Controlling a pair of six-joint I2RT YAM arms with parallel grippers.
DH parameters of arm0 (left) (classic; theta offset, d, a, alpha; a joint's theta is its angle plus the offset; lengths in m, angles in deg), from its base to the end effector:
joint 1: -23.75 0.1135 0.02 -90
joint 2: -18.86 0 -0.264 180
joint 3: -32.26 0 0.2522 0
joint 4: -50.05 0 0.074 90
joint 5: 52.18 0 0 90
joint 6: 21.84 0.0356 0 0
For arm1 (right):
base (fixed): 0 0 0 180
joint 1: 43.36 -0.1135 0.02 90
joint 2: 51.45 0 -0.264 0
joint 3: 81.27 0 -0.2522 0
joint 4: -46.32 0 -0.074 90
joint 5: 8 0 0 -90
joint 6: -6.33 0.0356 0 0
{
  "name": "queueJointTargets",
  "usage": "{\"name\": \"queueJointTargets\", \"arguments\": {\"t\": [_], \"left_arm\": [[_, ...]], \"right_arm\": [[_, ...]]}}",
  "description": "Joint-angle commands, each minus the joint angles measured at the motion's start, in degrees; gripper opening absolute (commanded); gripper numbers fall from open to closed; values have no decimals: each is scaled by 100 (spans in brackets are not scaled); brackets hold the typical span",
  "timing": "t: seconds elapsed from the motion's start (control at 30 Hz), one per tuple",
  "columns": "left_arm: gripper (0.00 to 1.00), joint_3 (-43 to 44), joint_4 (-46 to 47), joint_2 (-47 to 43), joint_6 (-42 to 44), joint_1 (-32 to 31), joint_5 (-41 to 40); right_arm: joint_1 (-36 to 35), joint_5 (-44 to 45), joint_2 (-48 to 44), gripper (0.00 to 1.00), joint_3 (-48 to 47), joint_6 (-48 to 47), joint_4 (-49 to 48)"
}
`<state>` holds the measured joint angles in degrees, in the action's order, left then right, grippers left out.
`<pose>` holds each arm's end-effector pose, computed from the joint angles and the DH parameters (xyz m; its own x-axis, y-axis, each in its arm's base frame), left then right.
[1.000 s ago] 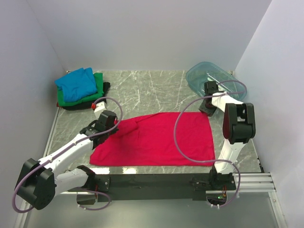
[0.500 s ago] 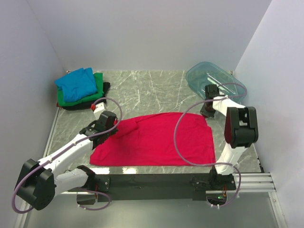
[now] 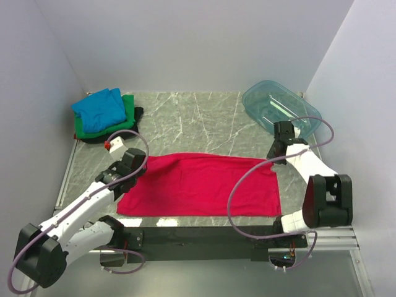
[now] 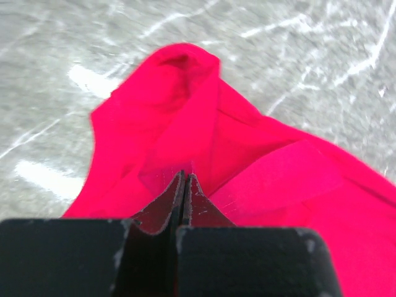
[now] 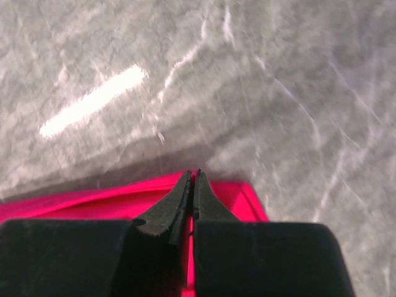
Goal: Fold and stack the t-shirts
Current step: Fold the tshirt
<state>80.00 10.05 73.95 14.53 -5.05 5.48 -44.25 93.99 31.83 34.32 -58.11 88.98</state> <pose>0.1753 -0.0746 0.2212 -0.4542 -0.5266 -0.7186 -0.4659 0.8279 -0.3122 0.2797 -0.0031 0.1985 -0.7568 0.4103 -0.5088 0.4549 0.8896 0.0409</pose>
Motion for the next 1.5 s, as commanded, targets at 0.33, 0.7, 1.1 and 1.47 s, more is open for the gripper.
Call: {"name": "queueJointTargets", "arguments": {"t": [0.33,0.7,1.1,1.47], "left_arm": [[1,-198,-768,-956,-728,85,-835],[1,-313,-1313,-2168,-1387,85,-1090],[0,-356,-2148,-3240,-2231,67,-1275],[19,-278,-2412,-3505,-2468,-152,-1275]], "right_arm": [[-421,322,-1534,0,424,194,537],[-755,541,-2677,0,434,458,1318],[-1546,1148,-2826,0,240,924,2066],[-1695,1297,-2994,4,126,1152,2514]]}}
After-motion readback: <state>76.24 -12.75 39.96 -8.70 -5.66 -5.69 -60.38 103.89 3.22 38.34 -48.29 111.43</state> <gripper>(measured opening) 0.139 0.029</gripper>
